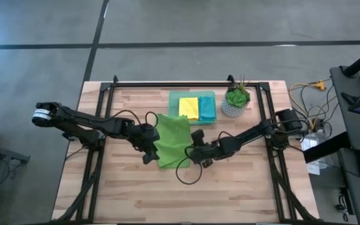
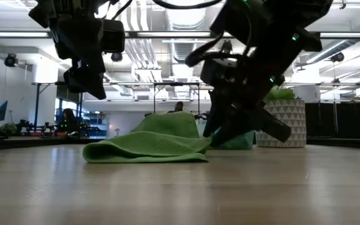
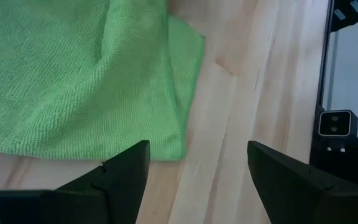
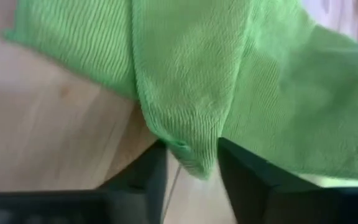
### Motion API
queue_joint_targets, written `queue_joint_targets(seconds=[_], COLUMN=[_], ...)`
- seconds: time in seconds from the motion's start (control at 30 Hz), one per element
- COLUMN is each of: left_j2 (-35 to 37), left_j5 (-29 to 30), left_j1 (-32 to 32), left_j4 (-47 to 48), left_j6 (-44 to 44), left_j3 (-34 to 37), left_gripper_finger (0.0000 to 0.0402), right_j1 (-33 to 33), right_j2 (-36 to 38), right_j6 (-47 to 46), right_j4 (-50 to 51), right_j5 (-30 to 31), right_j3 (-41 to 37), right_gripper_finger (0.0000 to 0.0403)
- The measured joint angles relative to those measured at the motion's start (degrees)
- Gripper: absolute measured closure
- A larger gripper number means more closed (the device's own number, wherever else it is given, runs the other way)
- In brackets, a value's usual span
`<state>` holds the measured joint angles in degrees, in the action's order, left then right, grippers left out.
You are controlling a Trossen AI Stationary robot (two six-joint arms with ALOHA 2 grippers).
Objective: Fold microfiber towels
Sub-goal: Fold the green microfiber cloth
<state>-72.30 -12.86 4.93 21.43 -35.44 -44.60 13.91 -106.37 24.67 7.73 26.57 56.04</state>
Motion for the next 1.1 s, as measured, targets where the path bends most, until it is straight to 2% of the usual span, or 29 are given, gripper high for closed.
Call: queue_joint_targets(seconds=[0.13,0.23,0.3,0.37,0.53,0.7,0.83,0.97,1.1], left_j2=[0.0,0.2,1.1,2.1,5.0,5.6,5.3,5.2,5.2], left_j5=[0.0,0.1,0.2,1.2,8.2,15.0,21.3,28.9,30.9], left_j1=[0.0,0.0,0.0,0.0,0.0,0.0,0.4,2.4,3.7], left_j4=[-0.2,-3.3,-8.8,-15.5,-27.2,-26.8,-26.9,-27.0,-27.0], left_j6=[-0.2,-0.7,-0.7,-0.7,-0.1,3.2,3.8,10.4,17.2], left_j3=[0.0,0.0,0.0,0.0,-0.2,-1.9,-4.3,-8.2,-12.4], left_gripper_finger=[0.0148,0.0148,0.0148,0.0148,0.0148,0.0148,0.0148,0.0148,0.0148], right_j1=[0.0,-0.4,-1.2,-2.5,-6.4,-8.2,-9.5,-10.1,-9.3], right_j2=[1.3,4.0,6.0,8.2,13.5,15.2,12.0,7.8,5.1], right_j6=[-1.9,-5.1,-7.3,-10.9,-26.6,-31.6,-37.5,-40.1,-42.1], right_j4=[3.1,6.0,9.5,12.3,18.2,23.8,32.9,42.2,53.0], right_j5=[-0.1,-0.2,-2.2,-6.6,-13.4,-13.5,-13.7,-13.0,-5.4], right_j3=[2.8,6.1,8.7,11.7,19.8,29.2,38.5,47.5,56.8], right_gripper_finger=[0.0368,0.0388,0.0392,0.0393,0.0393,0.0394,0.0394,0.0394,0.0394])
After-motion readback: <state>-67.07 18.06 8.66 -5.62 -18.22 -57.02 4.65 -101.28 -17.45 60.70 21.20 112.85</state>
